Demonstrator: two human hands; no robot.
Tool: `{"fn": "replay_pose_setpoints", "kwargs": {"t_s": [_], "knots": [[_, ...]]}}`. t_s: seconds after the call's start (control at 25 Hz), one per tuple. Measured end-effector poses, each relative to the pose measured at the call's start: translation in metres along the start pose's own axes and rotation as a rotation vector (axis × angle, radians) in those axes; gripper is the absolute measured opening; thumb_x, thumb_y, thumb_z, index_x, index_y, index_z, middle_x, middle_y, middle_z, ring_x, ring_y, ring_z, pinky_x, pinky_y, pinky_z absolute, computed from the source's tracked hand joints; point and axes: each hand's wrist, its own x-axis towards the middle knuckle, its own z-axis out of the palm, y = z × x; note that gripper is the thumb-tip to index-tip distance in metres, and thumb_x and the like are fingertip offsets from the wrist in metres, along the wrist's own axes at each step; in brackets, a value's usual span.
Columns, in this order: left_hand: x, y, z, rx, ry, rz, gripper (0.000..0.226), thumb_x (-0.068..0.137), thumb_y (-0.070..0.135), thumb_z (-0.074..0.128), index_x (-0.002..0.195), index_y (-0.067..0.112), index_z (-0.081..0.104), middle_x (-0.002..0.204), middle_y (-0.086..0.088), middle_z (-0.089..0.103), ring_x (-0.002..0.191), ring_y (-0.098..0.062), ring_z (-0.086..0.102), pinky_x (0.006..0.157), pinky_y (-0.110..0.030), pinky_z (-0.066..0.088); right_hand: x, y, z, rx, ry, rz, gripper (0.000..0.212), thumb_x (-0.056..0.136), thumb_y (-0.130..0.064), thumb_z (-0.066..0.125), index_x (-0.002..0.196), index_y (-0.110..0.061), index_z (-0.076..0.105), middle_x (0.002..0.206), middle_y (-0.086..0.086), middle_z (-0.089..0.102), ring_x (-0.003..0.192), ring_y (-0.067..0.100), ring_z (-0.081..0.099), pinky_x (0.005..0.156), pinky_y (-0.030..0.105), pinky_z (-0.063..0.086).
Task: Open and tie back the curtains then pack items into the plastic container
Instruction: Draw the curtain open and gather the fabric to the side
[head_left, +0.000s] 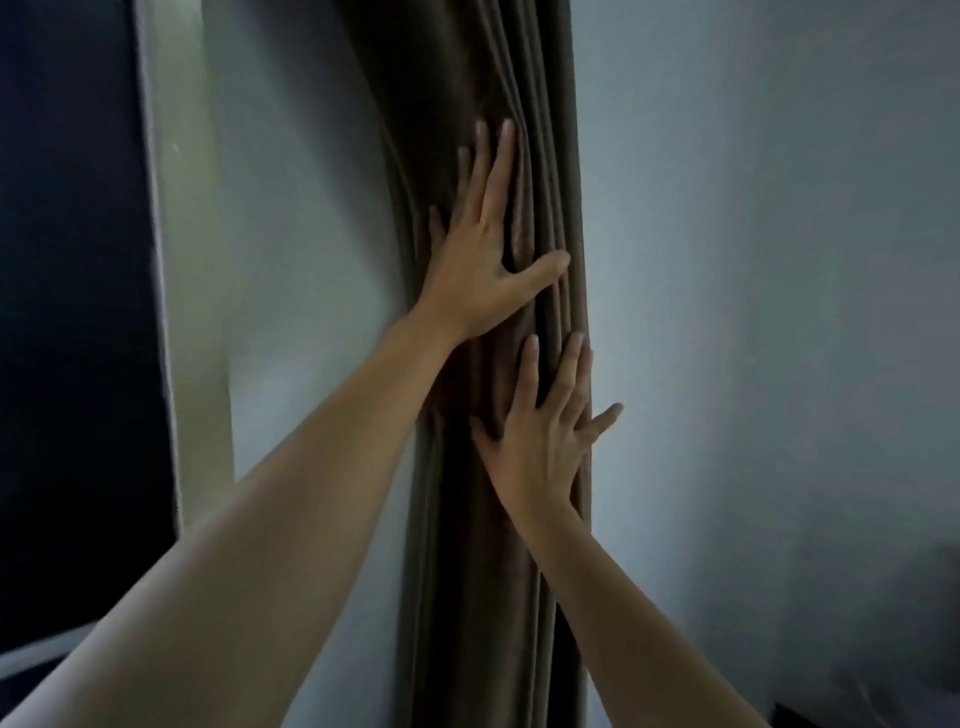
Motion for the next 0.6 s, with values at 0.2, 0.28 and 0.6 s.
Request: {"fn": "replay_pose_setpoints", "kwargs": {"t_s": [0.2,0.28,0.6], "knots": [[-0.01,0.017,-0.001,0.004,0.036,-0.081,0.096,0.087,0.038,0.059,0.149,0.006,-0.007,0.159,-0.013,-0.009,0.146,-0.028,-0.008,0.118,-0.052,0.005,-0.009,0.0,-0.005,0.153,-0.002,-0.073,0.116,0.064,-0.046,0.08,0.147,-0.022,0.003,0.152,0.019,0.007,0.14,0.037,0.01,0.099,0.072,0.013],[-0.016,0.027,-0.007,-0.011,0.074,-0.151,0.091,0.09,0.041,0.054,0.149,0.01,-0.008,0.16,-0.008,-0.006,0.147,-0.025,-0.002,0.118,-0.054,0.01,-0.016,-0.003,-0.012,0.196,-0.034,-0.094,0.116,0.064,-0.047,0.08,0.146,-0.022,0.002,0.151,0.019,0.01,0.14,0.037,0.011,0.099,0.07,0.011],[-0.064,0.072,-0.074,0.022,0.298,-0.312,0.08,0.086,0.039,0.055,0.149,0.015,0.012,0.15,0.003,0.024,0.126,0.007,0.028,0.098,0.002,0.022,-0.079,-0.028,-0.092,0.77,-0.145,-0.197,0.095,0.079,-0.05,0.057,0.151,-0.021,0.003,0.156,0.015,0.011,0.145,0.029,0.013,0.112,0.051,0.024]]}}
